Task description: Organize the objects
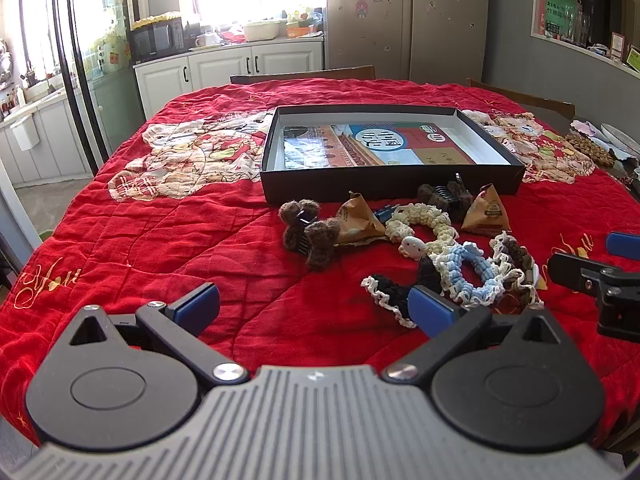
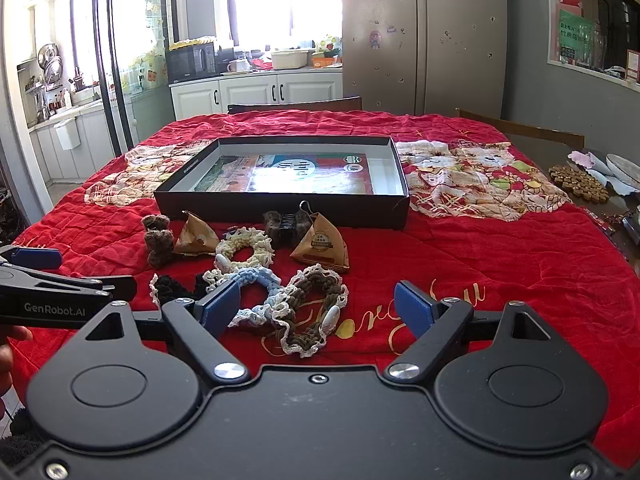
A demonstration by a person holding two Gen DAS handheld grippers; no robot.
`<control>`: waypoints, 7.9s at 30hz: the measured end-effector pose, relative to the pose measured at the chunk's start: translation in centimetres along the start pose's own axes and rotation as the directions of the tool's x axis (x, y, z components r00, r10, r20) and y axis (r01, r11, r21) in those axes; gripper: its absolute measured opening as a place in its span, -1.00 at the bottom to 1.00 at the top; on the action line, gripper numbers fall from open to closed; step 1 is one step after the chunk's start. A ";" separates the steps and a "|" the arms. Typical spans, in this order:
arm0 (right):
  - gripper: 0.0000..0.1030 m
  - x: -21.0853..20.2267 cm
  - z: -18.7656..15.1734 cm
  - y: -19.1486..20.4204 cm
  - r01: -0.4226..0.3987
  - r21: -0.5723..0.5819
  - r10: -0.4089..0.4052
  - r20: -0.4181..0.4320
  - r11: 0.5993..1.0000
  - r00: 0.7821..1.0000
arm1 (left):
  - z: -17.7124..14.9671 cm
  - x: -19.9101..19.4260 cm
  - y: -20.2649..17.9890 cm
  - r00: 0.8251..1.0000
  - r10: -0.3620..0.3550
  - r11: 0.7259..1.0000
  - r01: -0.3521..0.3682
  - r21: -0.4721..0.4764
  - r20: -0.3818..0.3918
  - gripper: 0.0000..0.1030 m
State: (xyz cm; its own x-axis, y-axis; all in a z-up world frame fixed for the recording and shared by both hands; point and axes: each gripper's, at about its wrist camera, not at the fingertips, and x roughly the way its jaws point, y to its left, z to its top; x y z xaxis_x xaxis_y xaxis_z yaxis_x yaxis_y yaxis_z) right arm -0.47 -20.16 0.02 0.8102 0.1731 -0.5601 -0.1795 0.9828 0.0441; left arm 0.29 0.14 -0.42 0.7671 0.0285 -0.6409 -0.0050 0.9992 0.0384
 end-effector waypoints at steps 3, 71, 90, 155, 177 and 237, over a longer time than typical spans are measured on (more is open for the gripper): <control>0.63 0.0 0.0 0.0 0.001 0.000 -0.001 -0.001 1.000 1.000 | 0.0 0.0 0.0 1.000 0.000 1.000 0.000 0.000 0.000 1.00; -0.76 7.9 -0.6 -2.4 -0.009 0.007 0.010 -0.090 1.000 0.996 | -0.2 4.3 0.6 0.933 -0.360 0.933 0.360 0.013 -0.009 -0.73; -0.76 9.5 9.3 -1.8 0.006 -0.037 -0.002 0.113 0.999 0.994 | 8.7 5.2 1.9 0.953 -0.249 0.969 0.246 0.035 0.174 -0.72; -0.71 30.7 14.5 -2.6 0.035 0.006 -0.034 -0.087 0.999 0.996 | 16.0 22.9 1.3 0.995 -0.077 0.994 0.082 -0.071 0.071 -0.21; -0.18 29.7 14.8 -2.6 0.027 0.010 -0.027 -0.058 1.000 0.998 | 16.2 21.1 1.4 0.992 -0.054 0.997 0.060 -0.055 0.113 0.44; -0.06 10.3 9.9 -0.6 -0.064 -0.133 0.070 0.040 0.989 0.997 | 8.3 4.9 3.2 0.980 -0.025 0.992 0.000 0.123 0.197 0.86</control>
State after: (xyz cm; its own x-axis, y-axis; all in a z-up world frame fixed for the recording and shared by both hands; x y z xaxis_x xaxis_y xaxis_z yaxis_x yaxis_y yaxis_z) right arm 13.52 -18.28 2.42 0.8173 0.2435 -0.5223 -0.3035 0.9523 -0.0309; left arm 9.35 3.29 2.99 0.8782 -0.0020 -0.4784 0.0744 0.9884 0.1324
